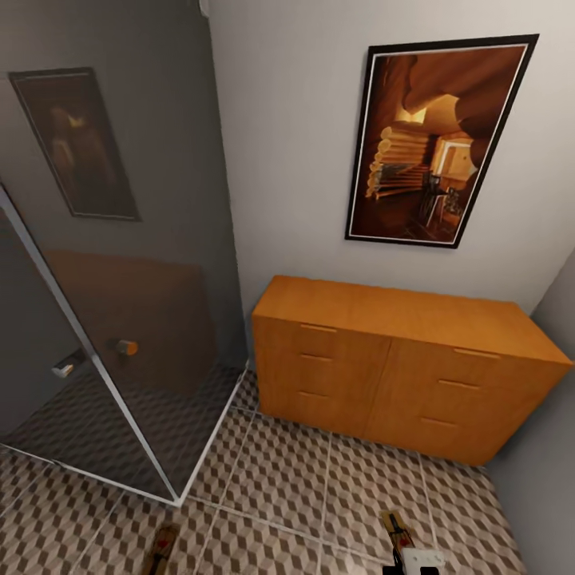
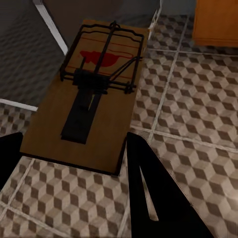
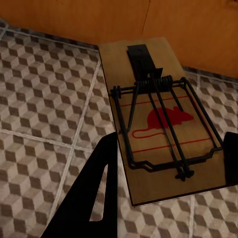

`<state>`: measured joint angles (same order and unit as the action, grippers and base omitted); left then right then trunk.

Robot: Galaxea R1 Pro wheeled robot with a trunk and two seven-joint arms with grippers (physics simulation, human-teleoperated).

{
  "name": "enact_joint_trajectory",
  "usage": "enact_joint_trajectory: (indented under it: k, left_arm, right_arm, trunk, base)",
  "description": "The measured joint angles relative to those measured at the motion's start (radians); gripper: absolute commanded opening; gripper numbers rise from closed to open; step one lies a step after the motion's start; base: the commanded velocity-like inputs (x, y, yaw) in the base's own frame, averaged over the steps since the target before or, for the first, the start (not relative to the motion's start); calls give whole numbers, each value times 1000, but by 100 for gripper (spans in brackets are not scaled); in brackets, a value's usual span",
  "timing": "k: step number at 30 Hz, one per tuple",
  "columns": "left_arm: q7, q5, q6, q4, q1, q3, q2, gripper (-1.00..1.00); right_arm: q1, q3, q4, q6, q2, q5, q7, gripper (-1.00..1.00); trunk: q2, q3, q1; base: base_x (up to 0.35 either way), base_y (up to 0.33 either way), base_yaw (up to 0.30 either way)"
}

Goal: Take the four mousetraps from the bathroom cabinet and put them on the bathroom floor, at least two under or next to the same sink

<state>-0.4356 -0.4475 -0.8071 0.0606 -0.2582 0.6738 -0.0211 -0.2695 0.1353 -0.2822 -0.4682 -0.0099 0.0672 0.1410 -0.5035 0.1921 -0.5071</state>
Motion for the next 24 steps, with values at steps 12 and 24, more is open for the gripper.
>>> enact_joint_trajectory:
  k: [12,24]
  left_arm:
    - [0,0,0,0,0,0,0,-100]
    - [0,0,0,0,0,0,0,-100]
  right_arm:
    - [0,0,0,0,0,0,0,-100]
    - [0,0,0,0,0,0,0,-100]
  trunk:
    - [0,0,0]
    - [0,0,0]
  base:
    - [0,0,286]
    - [0,0,286]
